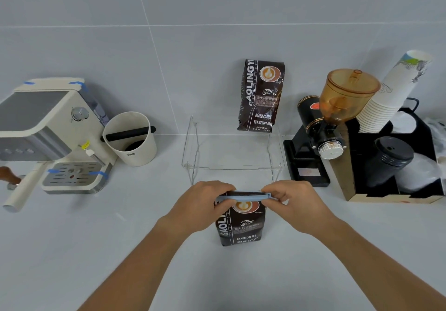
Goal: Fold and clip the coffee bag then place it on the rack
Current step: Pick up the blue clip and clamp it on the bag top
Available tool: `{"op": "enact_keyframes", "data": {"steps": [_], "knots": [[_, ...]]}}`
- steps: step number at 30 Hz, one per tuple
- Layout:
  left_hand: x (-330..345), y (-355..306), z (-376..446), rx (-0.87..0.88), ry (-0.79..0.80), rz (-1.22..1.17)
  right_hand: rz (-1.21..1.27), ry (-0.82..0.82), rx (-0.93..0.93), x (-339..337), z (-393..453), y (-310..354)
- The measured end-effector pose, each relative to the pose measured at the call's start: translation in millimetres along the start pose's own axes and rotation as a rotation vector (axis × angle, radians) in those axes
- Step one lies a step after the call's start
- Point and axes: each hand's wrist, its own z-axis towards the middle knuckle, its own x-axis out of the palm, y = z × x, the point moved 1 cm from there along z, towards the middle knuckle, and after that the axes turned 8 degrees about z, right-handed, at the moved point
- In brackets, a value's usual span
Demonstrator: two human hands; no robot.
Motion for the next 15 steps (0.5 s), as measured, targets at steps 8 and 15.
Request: {"op": "enact_keyframes", "data": {"steps": [8, 15], "knots": [[13.3, 26.6, -16.2, -0.362, -0.056, -0.557, 0.199, 0.000, 0.248, 8.5, -4.3, -22.0], [43.1, 32.5, -34.1, -0.517, -0.059, -0.966, 0.491, 0.083, 0.452, 35.7, -13.7, -37.8]]}}
